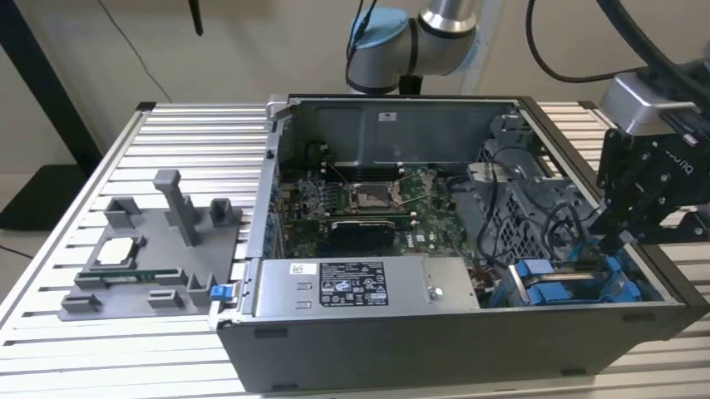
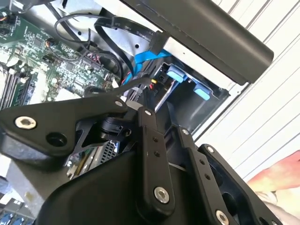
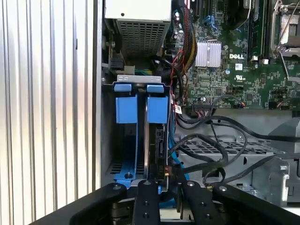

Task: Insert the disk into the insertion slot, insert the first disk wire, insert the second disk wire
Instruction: 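Insert the first disk wire, then insert the second disk wire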

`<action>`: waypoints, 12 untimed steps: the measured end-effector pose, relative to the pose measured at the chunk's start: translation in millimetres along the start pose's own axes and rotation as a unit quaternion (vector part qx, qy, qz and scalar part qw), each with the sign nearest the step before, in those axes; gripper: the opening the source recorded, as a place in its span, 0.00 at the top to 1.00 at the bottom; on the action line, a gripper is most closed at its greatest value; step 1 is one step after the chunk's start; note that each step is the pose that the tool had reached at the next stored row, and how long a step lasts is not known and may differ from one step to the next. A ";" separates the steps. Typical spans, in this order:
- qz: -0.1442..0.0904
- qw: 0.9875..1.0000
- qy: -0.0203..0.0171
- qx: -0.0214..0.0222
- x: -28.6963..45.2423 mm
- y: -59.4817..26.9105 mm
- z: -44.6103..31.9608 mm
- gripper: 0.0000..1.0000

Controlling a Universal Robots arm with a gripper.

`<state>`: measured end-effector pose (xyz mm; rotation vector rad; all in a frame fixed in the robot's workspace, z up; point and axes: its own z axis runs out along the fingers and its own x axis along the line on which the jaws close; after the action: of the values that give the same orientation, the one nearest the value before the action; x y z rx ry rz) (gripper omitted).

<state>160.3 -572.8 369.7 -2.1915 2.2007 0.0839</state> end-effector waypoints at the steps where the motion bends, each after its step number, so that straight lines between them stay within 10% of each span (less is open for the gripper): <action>1: 0.000 1.000 0.000 0.000 -0.2 0.0 -2.8 0.00; 12: -0.001 1.000 0.000 0.000 -4.9 -2.4 -11.1 0.00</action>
<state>162.8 -568.6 381.0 -2.1931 2.1987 0.0832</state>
